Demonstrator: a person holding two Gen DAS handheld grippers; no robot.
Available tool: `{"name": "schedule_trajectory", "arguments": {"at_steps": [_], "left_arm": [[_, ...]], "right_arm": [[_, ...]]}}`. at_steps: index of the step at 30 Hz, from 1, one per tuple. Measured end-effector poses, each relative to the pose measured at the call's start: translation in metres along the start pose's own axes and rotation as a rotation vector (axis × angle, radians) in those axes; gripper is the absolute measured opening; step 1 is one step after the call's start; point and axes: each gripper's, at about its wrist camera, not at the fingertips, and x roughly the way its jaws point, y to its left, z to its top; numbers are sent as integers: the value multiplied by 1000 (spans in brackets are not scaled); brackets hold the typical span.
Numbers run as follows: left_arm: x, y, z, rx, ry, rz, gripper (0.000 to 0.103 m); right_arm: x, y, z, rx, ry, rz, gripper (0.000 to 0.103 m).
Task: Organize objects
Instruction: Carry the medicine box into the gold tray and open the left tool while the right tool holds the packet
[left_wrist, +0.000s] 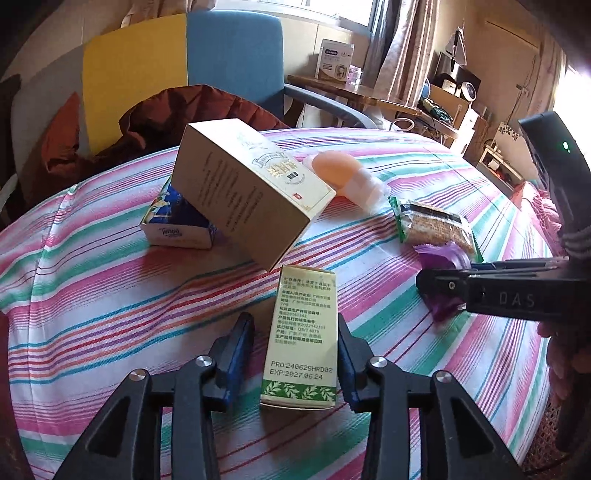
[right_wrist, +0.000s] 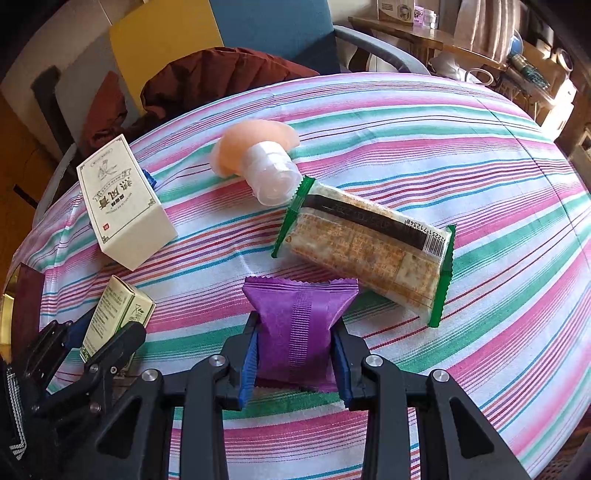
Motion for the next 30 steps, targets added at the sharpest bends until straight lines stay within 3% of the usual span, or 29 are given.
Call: {"name": "schedule_trajectory", "arguments": {"at_steps": [2, 19, 30], "left_arm": [[-1, -1, -3, 8, -9, -4, 31], [-48, 30, -51, -120, -94, 9, 30], [-73, 43, -77, -160, -131, 39, 30]], "right_arm": [[-1, 3, -1, -4, -2, -4, 35], [-12, 55, -22, -157, -35, -13, 35], [-40, 103, -64, -326, -78, 14, 35]]}}
